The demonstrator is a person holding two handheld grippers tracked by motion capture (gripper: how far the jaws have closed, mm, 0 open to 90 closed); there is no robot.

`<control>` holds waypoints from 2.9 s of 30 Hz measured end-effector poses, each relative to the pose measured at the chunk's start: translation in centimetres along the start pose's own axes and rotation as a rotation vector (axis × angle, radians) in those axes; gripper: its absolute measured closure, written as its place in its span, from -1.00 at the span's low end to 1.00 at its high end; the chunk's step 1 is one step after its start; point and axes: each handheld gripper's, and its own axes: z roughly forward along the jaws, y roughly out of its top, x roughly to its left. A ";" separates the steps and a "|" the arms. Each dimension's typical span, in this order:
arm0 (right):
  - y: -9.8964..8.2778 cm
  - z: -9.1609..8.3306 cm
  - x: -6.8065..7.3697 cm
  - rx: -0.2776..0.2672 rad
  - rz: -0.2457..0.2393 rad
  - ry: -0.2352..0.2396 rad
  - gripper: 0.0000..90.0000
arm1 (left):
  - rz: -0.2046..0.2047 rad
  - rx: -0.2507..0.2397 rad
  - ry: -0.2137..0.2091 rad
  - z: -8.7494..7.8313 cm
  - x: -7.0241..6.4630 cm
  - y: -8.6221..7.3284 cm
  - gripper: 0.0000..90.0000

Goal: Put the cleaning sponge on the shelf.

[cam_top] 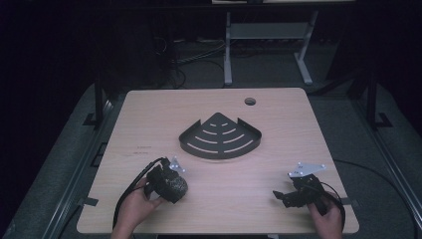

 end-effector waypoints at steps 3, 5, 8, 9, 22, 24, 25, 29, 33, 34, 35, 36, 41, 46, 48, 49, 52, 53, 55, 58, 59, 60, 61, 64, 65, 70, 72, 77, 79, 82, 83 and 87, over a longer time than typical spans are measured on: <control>0.0 -0.1 0.0 -0.002 0.006 -0.002 -0.69 | -0.003 0.002 0.000 0.0 0.0 0.0 -0.48; 0.0 -0.1 -0.1 -0.005 0.007 -0.001 -0.69 | -0.003 -0.001 0.000 0.0 0.0 0.0 -0.47; 0.0 -0.1 0.0 -0.002 0.009 0.003 -0.69 | -0.006 -0.004 -0.004 0.2 0.2 -0.1 -0.45; 0.0 -0.1 0.0 -0.002 0.008 0.003 -0.69 | -0.009 -0.004 -0.008 0.3 0.2 -0.1 -0.45; 0.1 -0.2 -0.1 -0.010 0.015 -0.001 -0.69 | 0.011 0.012 0.001 0.3 0.0 0.1 -0.25; 0.1 -0.2 -0.1 -0.007 0.009 -0.002 -0.69 | 0.008 0.002 -0.004 0.1 0.0 0.1 -0.25; 0.1 -0.2 -0.1 -0.006 0.003 -0.005 -0.69 | 0.004 -0.002 -0.001 0.1 0.0 0.1 -0.25; 0.1 -0.1 -0.1 -0.003 0.008 0.000 -0.69 | 0.004 -0.004 -0.003 -0.2 0.2 0.1 -0.25; 0.1 -0.1 -0.1 0.003 0.009 0.001 -0.69 | -0.003 -0.007 -0.001 -0.7 0.6 0.2 -0.25; 0.1 -0.1 -0.1 0.007 0.009 0.002 -0.69 | -0.002 -0.009 0.000 -0.9 0.6 0.3 -0.25; 0.1 -0.1 -0.1 0.008 0.011 0.002 -0.69 | -0.002 -0.013 0.002 -1.1 0.6 0.3 -0.25; 0.1 -0.1 -0.1 0.007 0.013 0.002 -0.69 | -0.003 -0.020 0.002 -1.2 0.7 0.4 -0.25; 0.0 -0.1 -0.2 0.003 0.016 0.004 -0.69 | 0.002 -0.030 -0.007 -1.8 0.8 0.8 -0.25; 0.1 0.1 -0.1 0.007 0.011 0.003 -0.69 | -0.001 -0.033 -0.010 -1.9 0.7 1.0 -0.25; 0.1 0.1 -0.1 0.005 0.010 0.006 -0.69 | 0.003 -0.032 -0.009 -2.0 0.8 1.1 -0.25; 0.1 0.1 -0.1 0.005 0.011 0.005 -0.69 | 0.005 -0.031 -0.009 -2.0 0.8 1.2 -0.25; 0.1 0.0 -0.1 0.000 0.010 0.003 -0.69 | 0.007 -0.035 -0.010 -2.1 0.8 1.3 -0.25; 0.1 0.0 -0.1 -0.002 0.007 0.002 -0.69 | 0.005 -0.037 -0.010 -2.1 0.8 1.4 -0.25; 0.1 0.0 -0.1 -0.002 0.006 0.002 -0.69 | 0.010 -0.038 -0.010 -2.1 0.7 1.5 -0.25; 0.1 0.1 -0.1 0.000 0.003 0.002 -0.69 | 0.013 -0.047 -0.010 -2.4 0.8 1.7 -0.25; 0.1 0.1 0.0 0.001 0.004 0.001 -0.69 | 0.012 -0.049 -0.015 -2.5 0.8 1.8 -0.25; 0.1 0.0 0.0 0.000 0.004 0.000 -0.69 | 0.009 -0.054 -0.013 -2.6 0.8 1.9 -0.25; 0.1 0.0 -0.1 -0.001 0.003 0.002 -0.69 | 0.012 -0.055 -0.012 -2.6 0.9 2.0 -0.25; 0.1 -0.1 -0.1 -0.004 0.009 -0.001 -0.69 | 0.016 -0.059 -0.013 -2.8 0.9 2.4 -0.25; 0.1 -0.1 -0.1 -0.003 0.009 0.001 -0.69 | 0.018 -0.059 -0.014 -2.8 0.9 2.5 -0.25; 0.1 0.0 -0.1 0.000 0.006 0.002 -0.69 | 0.026 -0.058 -0.015 -2.8 1.0 3.0 -0.25; 0.1 0.0 -0.1 -0.002 0.005 0.003 -0.69 | 0.029 -0.059 -0.017 -2.8 1.1 3.3 -0.25; 0.1 0.1 -0.1 0.001 0.009 0.005 -0.69 | 0.029 -0.061 -0.025 -2.7 1.4 3.7 -0.25; 0.2 0.2 -0.1 0.007 0.007 0.005 -0.69 | 0.019 -0.061 -0.035 -2.6 1.5 3.9 -0.25; 0.2 0.3 -0.1 0.011 -0.002 0.004 -0.69 | 0.013 -0.064 -0.040 -2.4 1.6 4.1 -0.25; 0.2 0.3 -0.1 0.011 0.000 0.005 -0.69 | 0.012 -0.066 -0.041 -2.4 1.7 4.2 -0.25; 0.3 0.3 -0.1 0.011 0.007 0.011 -0.69 | 0.015 -0.058 -0.044 -2.2 1.9 4.7 -0.25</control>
